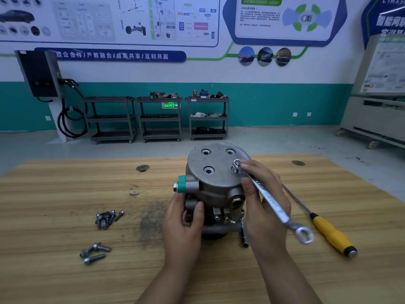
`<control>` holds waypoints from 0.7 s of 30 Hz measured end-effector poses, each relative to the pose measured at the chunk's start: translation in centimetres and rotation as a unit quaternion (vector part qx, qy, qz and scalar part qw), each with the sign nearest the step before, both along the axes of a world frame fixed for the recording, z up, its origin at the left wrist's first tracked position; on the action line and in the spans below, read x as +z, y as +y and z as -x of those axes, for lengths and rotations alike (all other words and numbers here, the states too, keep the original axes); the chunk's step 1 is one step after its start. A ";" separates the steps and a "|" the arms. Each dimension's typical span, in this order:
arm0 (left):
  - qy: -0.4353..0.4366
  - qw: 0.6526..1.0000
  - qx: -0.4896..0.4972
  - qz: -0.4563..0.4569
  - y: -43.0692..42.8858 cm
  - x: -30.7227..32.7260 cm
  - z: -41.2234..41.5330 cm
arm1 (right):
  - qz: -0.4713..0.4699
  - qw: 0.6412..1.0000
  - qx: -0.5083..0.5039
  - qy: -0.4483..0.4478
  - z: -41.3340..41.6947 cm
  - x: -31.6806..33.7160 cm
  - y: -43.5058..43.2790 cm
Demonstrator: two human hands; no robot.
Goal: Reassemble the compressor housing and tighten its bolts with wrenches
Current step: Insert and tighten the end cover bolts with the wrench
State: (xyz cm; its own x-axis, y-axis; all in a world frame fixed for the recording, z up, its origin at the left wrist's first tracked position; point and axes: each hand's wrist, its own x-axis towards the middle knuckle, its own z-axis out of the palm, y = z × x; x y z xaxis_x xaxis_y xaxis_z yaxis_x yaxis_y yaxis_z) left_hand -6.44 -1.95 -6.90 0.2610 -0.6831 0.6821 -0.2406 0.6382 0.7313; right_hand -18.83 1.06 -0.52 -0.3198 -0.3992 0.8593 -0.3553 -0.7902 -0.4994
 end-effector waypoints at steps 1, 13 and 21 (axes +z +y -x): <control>0.002 1.000 0.000 0.000 0.0 0.0 0.0 | 0.004 0.998 -0.031 0.051 0.2 0.0 0.0; 0.049 0.998 -0.029 -0.017 0.3 0.1 0.1 | -0.059 0.944 -0.016 0.324 2.2 4.7 -0.7; -0.014 1.000 0.006 -0.005 0.3 0.2 -0.1 | -0.185 0.945 -0.077 0.260 1.0 7.0 -2.5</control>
State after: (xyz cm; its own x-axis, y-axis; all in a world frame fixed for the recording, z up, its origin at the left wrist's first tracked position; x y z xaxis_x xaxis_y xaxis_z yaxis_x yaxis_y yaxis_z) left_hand -6.37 -1.69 -6.74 0.2496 -0.6865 0.6829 -0.2691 0.6283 0.7300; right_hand -19.81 -1.39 6.47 0.0283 -0.6860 0.7270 -0.7245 -0.5152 -0.4579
